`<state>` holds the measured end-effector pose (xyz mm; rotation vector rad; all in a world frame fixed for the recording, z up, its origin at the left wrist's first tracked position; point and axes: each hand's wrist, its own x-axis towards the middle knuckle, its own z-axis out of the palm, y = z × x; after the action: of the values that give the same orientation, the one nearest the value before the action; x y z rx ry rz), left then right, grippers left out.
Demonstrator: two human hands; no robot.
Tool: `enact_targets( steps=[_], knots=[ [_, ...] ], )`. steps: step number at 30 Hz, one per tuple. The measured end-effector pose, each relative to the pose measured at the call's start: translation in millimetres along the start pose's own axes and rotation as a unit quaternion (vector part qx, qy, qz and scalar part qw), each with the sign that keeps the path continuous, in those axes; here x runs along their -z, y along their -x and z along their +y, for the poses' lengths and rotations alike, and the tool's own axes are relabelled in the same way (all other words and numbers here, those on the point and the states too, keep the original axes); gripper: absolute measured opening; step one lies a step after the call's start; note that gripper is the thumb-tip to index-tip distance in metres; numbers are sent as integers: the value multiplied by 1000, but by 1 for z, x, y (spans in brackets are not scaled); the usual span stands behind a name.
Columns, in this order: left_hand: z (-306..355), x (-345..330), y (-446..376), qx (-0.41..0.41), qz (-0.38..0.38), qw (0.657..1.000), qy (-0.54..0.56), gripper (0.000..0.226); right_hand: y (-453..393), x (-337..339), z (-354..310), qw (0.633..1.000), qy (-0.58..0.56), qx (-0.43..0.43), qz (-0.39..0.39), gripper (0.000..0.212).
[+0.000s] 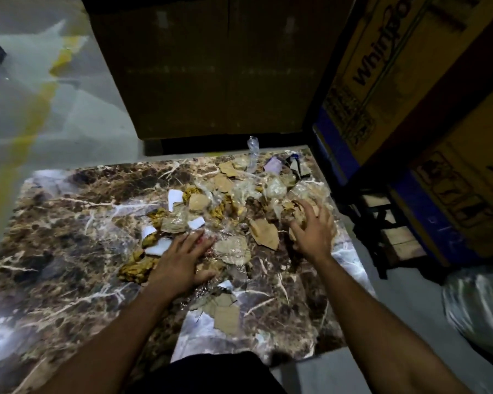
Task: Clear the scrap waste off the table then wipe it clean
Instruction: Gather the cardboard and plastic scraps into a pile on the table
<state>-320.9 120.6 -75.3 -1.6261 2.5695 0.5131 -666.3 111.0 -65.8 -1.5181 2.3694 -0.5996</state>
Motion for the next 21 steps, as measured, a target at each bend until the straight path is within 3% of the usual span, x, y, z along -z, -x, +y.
enact_targets(
  steps=[2, 5, 10, 16, 19, 21],
  knots=[
    [0, -1, 2, 5, 7, 1000, 15, 91, -11, -5, 31, 997, 24, -40, -60, 64],
    [3, -1, 2, 14, 14, 999, 26, 90, -15, -14, 54, 990, 12, -33, -139, 76],
    [11, 4, 4, 26, -2, 999, 19, 88, 9, -40, 24, 987, -6, 42, -152, 70],
    [11, 6, 6, 35, -20, 998, 38, 89, 58, -74, -35, 985, -54, 54, -154, 64],
    [9, 8, 8, 37, -19, 998, 51, 88, 76, -84, -59, 979, -105, 36, -169, 90],
    [8, 9, 8, 37, -20, 998, 53, 89, 79, -83, -59, 974, -162, 26, -156, 94]
  ],
)
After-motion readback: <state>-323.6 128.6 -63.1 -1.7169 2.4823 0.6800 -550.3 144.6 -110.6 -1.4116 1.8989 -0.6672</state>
